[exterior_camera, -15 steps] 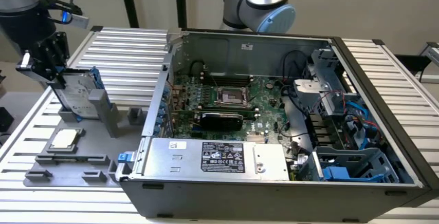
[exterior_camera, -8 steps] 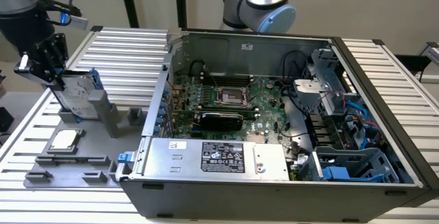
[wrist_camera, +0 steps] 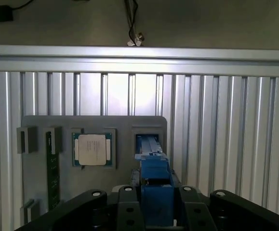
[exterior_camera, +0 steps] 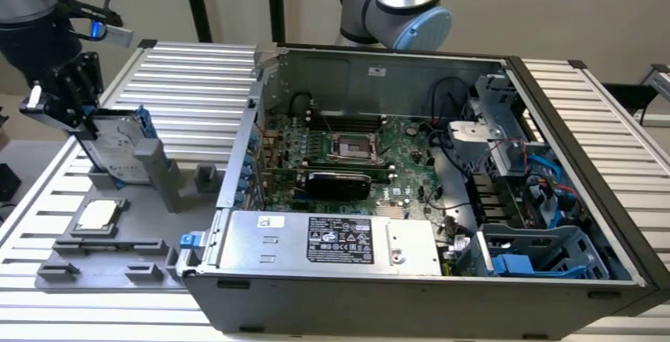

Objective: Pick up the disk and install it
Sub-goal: 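Pick up the disk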

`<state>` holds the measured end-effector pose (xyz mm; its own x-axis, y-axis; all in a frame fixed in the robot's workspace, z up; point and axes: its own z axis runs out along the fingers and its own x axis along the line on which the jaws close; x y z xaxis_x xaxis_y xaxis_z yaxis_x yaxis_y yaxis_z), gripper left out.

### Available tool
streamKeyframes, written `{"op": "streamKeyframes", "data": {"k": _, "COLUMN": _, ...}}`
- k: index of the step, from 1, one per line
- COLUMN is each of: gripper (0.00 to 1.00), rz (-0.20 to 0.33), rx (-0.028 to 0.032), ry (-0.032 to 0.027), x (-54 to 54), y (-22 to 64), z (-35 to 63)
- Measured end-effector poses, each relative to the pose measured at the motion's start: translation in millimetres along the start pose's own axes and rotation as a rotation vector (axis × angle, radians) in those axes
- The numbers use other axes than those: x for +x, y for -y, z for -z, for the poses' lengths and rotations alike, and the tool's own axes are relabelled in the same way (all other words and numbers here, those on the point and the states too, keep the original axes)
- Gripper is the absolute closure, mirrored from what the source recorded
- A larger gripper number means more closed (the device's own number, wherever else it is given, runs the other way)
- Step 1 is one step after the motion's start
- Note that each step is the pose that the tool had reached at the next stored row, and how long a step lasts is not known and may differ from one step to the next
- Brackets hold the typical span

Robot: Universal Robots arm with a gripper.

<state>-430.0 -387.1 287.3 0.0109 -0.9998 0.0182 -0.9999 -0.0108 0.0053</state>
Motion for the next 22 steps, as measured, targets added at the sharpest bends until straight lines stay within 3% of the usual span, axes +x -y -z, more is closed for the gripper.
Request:
{"op": "streamKeyframes", "data": {"k": 8, "gripper": 0.67, "rz": 0.0, "rx": 0.0006, "ry": 0.0002, "x": 0.1, "y": 0.1, "z": 2.5}}
{"op": "streamKeyframes", "data": {"k": 22, "gripper": 0.67, "rz": 0.0, "rx": -0.0001, "ry": 0.0001, "x": 1.3, "y": 4.0, "z": 65.2}}
